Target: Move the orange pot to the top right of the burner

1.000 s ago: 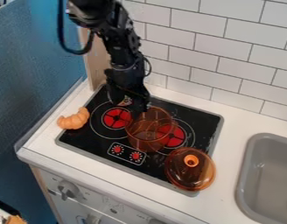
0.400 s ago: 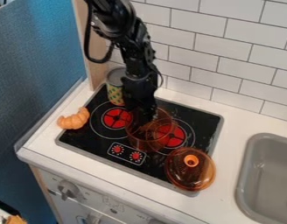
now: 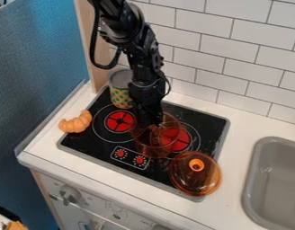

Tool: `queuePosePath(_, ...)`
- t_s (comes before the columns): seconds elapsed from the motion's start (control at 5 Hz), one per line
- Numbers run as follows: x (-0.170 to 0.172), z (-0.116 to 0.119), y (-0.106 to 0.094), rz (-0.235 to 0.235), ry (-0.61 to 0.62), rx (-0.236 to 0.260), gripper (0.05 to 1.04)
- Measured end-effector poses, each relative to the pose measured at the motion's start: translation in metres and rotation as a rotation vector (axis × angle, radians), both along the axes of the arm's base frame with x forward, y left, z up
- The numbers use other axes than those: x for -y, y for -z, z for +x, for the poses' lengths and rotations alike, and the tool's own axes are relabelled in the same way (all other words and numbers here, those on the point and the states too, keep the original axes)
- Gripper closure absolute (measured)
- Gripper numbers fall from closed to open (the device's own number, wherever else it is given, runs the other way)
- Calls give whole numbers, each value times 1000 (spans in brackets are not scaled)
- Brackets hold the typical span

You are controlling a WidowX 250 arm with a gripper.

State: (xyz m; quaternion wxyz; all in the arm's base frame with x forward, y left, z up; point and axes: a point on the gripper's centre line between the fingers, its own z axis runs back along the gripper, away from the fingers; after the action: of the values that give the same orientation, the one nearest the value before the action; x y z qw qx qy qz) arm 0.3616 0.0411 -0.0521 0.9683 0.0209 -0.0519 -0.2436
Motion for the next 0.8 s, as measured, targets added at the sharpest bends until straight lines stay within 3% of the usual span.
queuePosePath(0.2,1,-5,-7,-5,-4,7,1006)
queuePosePath(0.4,3,-4,-25,-15,-30,39,1010)
queuePosePath(0.6,18,2,-33,-38,-43,35,1010)
queuePosePath(0.8,42,21,-48,-68,-26,73,1010)
